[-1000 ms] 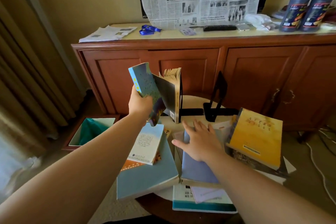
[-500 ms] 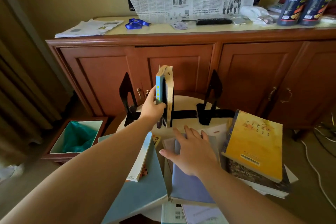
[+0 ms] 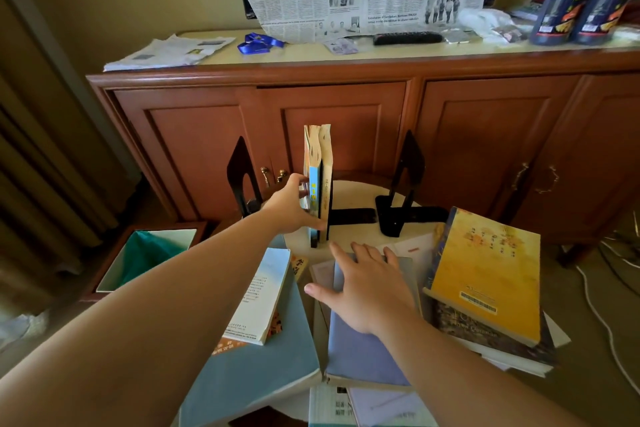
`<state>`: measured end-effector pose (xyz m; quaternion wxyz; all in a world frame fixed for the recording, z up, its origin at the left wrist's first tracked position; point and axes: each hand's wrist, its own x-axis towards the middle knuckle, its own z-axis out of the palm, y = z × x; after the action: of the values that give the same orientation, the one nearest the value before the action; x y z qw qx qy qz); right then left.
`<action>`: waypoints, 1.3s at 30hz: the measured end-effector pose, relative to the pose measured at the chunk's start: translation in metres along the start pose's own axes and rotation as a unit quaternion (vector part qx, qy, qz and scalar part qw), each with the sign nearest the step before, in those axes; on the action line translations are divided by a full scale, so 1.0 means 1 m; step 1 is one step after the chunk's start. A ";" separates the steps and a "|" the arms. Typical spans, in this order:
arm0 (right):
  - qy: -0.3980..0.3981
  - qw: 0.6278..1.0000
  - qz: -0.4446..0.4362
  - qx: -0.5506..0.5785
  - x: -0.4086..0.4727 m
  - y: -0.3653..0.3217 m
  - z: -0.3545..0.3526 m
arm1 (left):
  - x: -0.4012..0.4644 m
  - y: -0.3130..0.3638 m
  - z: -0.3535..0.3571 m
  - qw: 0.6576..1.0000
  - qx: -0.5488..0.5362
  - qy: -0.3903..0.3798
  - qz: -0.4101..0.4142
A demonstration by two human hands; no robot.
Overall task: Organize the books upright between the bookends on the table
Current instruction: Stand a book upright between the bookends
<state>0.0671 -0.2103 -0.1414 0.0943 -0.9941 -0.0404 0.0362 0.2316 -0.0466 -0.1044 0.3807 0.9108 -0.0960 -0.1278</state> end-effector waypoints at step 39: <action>0.118 0.946 0.041 0.299 -0.038 -0.039 -0.012 | -0.167 -0.004 -0.012 0.969 -0.185 0.023 -0.163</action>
<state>0.0273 -0.1774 -0.1195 0.3898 -0.9181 0.0247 -0.0672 0.0766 0.0096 -0.0722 0.5189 0.8305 0.0878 -0.1828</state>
